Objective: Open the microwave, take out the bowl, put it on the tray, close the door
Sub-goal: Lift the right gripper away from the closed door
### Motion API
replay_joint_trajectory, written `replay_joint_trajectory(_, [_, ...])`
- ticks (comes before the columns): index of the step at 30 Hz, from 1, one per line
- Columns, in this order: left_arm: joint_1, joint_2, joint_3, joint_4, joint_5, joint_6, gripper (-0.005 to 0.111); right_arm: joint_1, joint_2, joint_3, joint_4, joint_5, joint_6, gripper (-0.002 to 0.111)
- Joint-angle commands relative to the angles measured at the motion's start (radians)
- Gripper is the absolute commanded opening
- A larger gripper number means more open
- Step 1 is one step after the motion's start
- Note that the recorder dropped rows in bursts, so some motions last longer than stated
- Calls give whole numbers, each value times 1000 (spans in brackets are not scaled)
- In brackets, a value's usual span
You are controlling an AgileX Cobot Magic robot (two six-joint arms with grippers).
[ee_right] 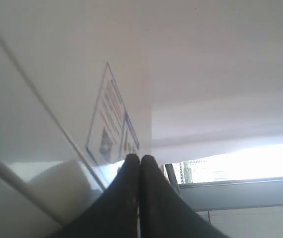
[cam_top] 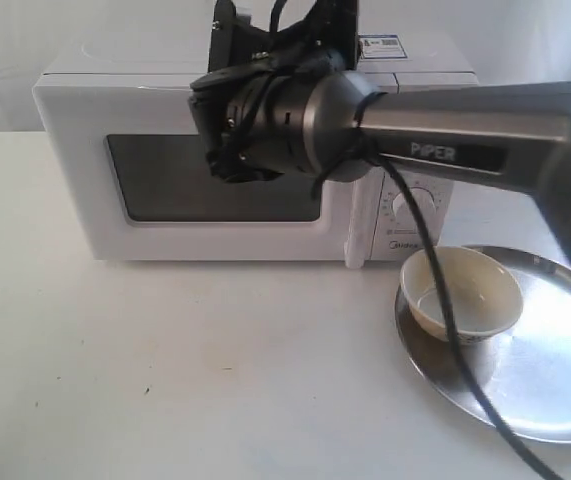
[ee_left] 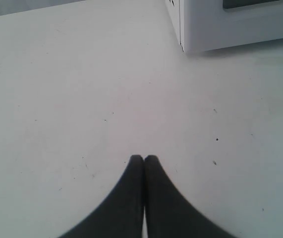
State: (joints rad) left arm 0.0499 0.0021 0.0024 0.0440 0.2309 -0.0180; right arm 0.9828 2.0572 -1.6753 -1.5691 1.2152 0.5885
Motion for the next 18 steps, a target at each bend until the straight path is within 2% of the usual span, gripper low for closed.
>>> replay_joint_trajectory(1, [-4,-2,-2,-6,2,-4,0,41,-155,118,-76,6,144,0])
replay_joint_trajectory(6, [-4,-2,-2,-6,2,-4,0,154,-366,294,-76,-26,258,0])
replay_joint_trajectory(12, [-4,-2,-2,-6,2,-4,0,338,-651,571,-38,-99,444,0])
replay_joint_trajectory(14, [-4,-2,-2,-6,2,-4,0,414,-775,728,-38,-88,525,0])
replay_joint_trajectory(16, [-4,-2,-2,-6,2,-4,0,481,-895,904,-23,4,631,0])
replay_joint_trajectory(17, [-4,-2,-2,-6,2,-4,0,525,-973,1027,-16,6,773,0])
replay_joint_trajectory(18, [-4,-2,-2,-6,2,-4,0,542,-1002,1073,-8,6,843,0])
